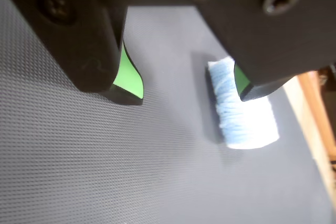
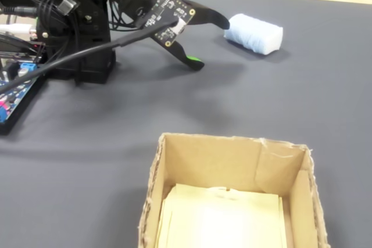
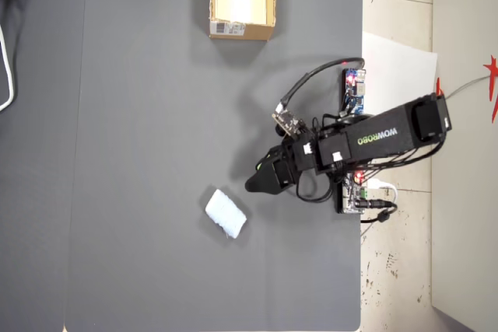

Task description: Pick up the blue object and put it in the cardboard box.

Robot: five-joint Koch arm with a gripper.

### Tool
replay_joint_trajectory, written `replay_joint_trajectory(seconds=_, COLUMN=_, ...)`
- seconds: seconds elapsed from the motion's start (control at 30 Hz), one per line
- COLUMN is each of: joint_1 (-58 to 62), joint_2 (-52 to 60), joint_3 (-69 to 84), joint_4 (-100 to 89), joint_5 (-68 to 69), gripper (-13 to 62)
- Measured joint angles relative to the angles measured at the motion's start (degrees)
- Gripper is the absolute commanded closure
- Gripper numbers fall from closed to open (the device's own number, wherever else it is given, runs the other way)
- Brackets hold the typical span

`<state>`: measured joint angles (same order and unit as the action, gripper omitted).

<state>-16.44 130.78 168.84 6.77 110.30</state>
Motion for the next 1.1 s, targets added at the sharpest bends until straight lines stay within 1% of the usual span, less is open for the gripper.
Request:
replay_joint_trajectory(seconds=0.07, joint_1=-0.2, joint_2=0.0, joint_3=-1.3, joint_4=0.6, joint_5=0.0, gripper=15.4)
replay_joint_trajectory(seconds=0.13, joint_1=-0.7, joint_2=0.0, joint_3=-7.8, joint_4=5.5, joint_5=0.1, gripper=15.5)
replay_joint_trajectory(seconds=0.23, joint_1=-1.5, joint_2=-0.1, joint_3=-12.2, joint_4=11.5, joint_5=0.1, gripper=15.6)
replay_joint_trajectory(seconds=0.4, joint_1=-4.3, joint_2=-3.5, joint_3=-20.1, joint_4=19.2, joint_5=0.1, gripper=15.6)
replay_joint_trajectory(seconds=0.47, joint_1=-4.9, joint_2=-7.7, joint_3=-24.1, joint_4=22.2, joint_5=0.1, gripper=15.5)
replay_joint_trajectory(seconds=0.53, joint_1=-5.4, joint_2=-9.4, joint_3=-25.2, joint_4=22.5, joint_5=0.1, gripper=15.5)
replay_joint_trajectory(seconds=0.57, joint_1=-6.6, joint_2=-12.3, joint_3=-27.2, joint_4=23.7, joint_5=0.1, gripper=15.5)
replay_joint_trajectory(seconds=0.63, joint_1=-7.4, joint_2=-14.0, joint_3=-28.3, joint_4=23.8, joint_5=0.1, gripper=15.4)
replay_joint_trajectory(seconds=0.73, joint_1=-9.1, joint_2=-21.2, joint_3=-32.9, joint_4=23.8, joint_5=0.1, gripper=15.4)
replay_joint_trajectory(seconds=0.9, joint_1=-10.5, joint_2=-27.8, joint_3=-40.1, joint_4=24.7, joint_5=0.1, gripper=15.4)
replay_joint_trajectory(seconds=0.93, joint_1=-11.3, joint_2=-30.9, joint_3=-42.4, joint_4=25.9, joint_5=0.1, gripper=15.3)
replay_joint_trajectory(seconds=0.97, joint_1=-11.3, joint_2=-31.0, joint_3=-42.4, joint_4=25.9, joint_5=0.1, gripper=15.3)
replay_joint_trajectory(seconds=1.03, joint_1=-11.6, joint_2=-36.3, joint_3=-43.0, joint_4=25.9, joint_5=0.1, gripper=15.3)
replay_joint_trajectory(seconds=1.1, joint_1=-11.6, joint_2=-37.7, joint_3=-43.3, joint_4=25.9, joint_5=0.1, gripper=15.4)
